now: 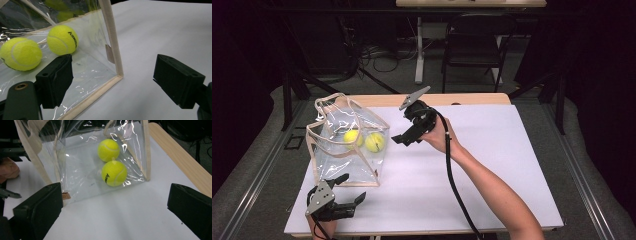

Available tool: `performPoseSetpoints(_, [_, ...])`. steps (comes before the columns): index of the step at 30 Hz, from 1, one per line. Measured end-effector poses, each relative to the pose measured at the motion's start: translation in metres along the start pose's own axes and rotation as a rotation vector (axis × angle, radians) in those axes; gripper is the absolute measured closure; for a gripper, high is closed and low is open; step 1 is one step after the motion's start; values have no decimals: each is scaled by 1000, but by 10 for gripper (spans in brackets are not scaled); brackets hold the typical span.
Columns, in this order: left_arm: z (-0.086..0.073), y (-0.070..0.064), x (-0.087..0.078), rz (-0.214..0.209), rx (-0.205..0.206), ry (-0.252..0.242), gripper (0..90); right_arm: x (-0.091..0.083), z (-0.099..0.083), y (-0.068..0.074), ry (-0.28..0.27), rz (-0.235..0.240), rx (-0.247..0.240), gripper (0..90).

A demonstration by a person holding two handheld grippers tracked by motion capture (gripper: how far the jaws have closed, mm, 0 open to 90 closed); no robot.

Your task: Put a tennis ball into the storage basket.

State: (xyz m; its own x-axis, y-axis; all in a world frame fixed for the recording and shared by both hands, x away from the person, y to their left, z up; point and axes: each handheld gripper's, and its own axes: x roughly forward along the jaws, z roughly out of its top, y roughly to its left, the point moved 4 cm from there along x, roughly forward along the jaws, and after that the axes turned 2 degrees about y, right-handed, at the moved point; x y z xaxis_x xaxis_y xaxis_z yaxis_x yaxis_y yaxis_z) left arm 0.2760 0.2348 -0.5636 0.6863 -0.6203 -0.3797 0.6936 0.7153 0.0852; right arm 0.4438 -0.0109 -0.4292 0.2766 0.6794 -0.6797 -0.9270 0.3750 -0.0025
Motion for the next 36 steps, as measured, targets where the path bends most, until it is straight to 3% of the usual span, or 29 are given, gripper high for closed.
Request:
performPoseSetpoints(24, [0, -1, 1, -2, 1, 3, 160, -43, -64, -7, 5, -76, 50, 0])
performPoseSetpoints(36, [0, 0, -1, -1, 0, 4, 160, -52, -93, 0, 44, -102, 51, 0])
